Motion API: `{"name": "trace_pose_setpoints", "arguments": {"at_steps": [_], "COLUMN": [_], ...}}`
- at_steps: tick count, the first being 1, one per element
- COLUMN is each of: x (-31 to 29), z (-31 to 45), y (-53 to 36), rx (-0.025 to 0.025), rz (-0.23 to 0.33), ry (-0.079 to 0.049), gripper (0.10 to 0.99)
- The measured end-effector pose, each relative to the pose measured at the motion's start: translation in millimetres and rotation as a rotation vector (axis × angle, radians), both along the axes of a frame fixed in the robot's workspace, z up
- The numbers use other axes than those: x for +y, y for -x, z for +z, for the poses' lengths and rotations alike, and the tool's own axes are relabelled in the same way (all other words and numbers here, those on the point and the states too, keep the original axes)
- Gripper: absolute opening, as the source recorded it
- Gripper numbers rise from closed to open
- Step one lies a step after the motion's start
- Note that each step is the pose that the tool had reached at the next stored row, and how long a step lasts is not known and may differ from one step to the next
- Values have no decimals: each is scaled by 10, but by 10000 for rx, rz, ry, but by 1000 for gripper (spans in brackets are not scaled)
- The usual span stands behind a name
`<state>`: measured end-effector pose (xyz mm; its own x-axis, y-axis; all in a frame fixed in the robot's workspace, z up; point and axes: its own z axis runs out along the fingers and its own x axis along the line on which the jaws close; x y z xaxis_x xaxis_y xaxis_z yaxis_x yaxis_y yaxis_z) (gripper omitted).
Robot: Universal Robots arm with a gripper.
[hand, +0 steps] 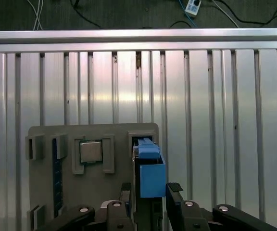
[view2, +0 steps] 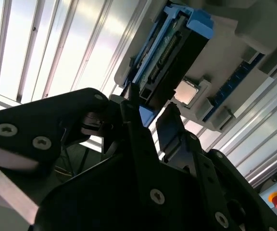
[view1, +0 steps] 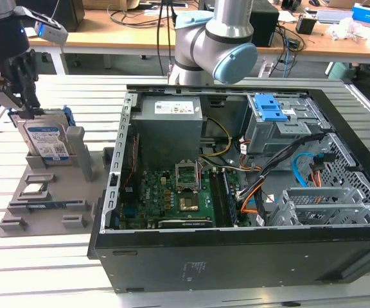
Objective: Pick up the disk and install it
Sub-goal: 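Pick up the disk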
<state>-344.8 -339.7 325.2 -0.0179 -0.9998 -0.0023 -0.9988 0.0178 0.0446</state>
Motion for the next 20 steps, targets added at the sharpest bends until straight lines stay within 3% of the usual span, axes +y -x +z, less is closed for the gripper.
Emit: {"name": "trace_pose_setpoints", "arguments": {"at_steps": [6, 15, 20], "x": [2, 2, 2], "z": [-182, -382, -407], "y": [-16, -42, -45], "rx": [0, 0, 2], "rz": [234, 437, 439], "ry": [24, 37, 38], "gripper": [420, 420, 420]}}
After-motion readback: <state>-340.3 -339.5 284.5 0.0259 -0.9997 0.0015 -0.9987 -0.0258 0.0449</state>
